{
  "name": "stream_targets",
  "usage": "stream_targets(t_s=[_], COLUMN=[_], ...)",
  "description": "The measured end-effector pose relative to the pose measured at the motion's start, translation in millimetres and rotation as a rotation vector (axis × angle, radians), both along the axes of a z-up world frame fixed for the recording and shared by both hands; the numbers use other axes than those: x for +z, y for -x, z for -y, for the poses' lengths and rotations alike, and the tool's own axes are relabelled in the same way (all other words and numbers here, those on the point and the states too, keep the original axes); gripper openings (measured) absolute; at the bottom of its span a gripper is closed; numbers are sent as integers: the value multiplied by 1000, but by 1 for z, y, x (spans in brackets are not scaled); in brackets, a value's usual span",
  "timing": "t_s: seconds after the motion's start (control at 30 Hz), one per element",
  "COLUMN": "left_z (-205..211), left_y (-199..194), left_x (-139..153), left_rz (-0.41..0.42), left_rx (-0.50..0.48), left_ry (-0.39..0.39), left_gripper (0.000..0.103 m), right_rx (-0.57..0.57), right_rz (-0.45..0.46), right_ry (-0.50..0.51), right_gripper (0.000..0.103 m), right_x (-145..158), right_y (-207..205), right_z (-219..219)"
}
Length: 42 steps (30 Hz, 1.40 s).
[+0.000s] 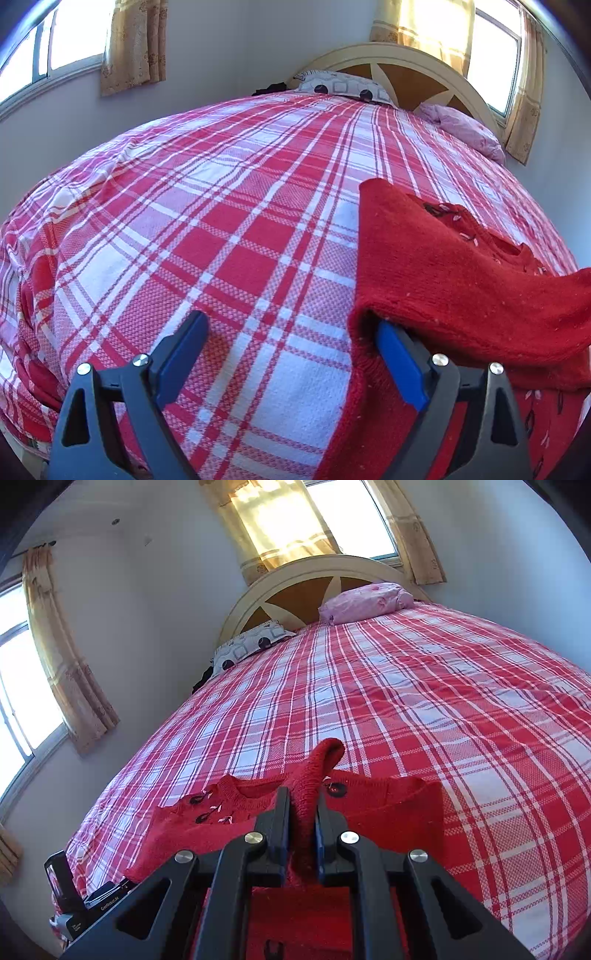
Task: Fold small clothes
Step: 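Fold the lifted side over the sweater body with the right gripper, release, then grasp the sweater hem with the right gripper and fold it toward the collar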
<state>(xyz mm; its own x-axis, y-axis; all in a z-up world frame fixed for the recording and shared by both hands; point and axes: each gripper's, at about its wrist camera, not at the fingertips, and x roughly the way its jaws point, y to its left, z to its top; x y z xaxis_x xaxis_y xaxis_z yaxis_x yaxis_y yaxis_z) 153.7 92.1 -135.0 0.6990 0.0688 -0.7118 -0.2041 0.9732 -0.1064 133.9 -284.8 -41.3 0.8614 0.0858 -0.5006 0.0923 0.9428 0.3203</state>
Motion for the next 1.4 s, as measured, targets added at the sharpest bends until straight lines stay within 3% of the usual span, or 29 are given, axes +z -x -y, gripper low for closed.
stream_targets(t_s=[0.17, 0.27, 0.47, 0.57, 0.67, 0.8, 0.9, 1.03, 1.1, 1.17, 1.4], left_z=[-2, -2, 2, 1, 5, 24, 39, 47, 40, 32, 20], left_y=[-2, 4, 21, 29, 23, -4, -25, -43, -44, -42, -34], left_x=[-2, -1, 8, 27, 47, 53, 46, 19, 10, 12, 5], left_rz=[-6, -7, 18, 77, 141, 165, 144, 58, 11, 16, -29], left_rx=[14, 0, -45, -64, -89, -130, -155, -110, -96, -84, -23], left_ry=[-9, -18, -82, -77, -69, -80, -71, -134, -90, -60, -74], left_gripper=[95, 95, 94, 94, 94, 94, 94, 94, 94, 94, 96], right_rx=[-2, -31, -78, -99, -110, -114, -115, -111, -105, -110, -132], right_rz=[58, 47, -118, -179, -164, -157, -156, -154, -151, -147, -144], right_ry=[24, 71, 96, 94, 69, 66, 51, 52, 37, 26, 221], right_gripper=[10, 10, 10, 10, 10, 11, 11, 11, 11, 11, 12], right_x=[16, 15, -43, -70, -76, -77, -79, -77, -76, -73, -55], right_y=[9, 13, 4, 2, 8, 9, 9, 10, 13, 18, 21], right_z=[-3, -3, 9, 14, 19, 19, 20, 22, 25, 27, 1])
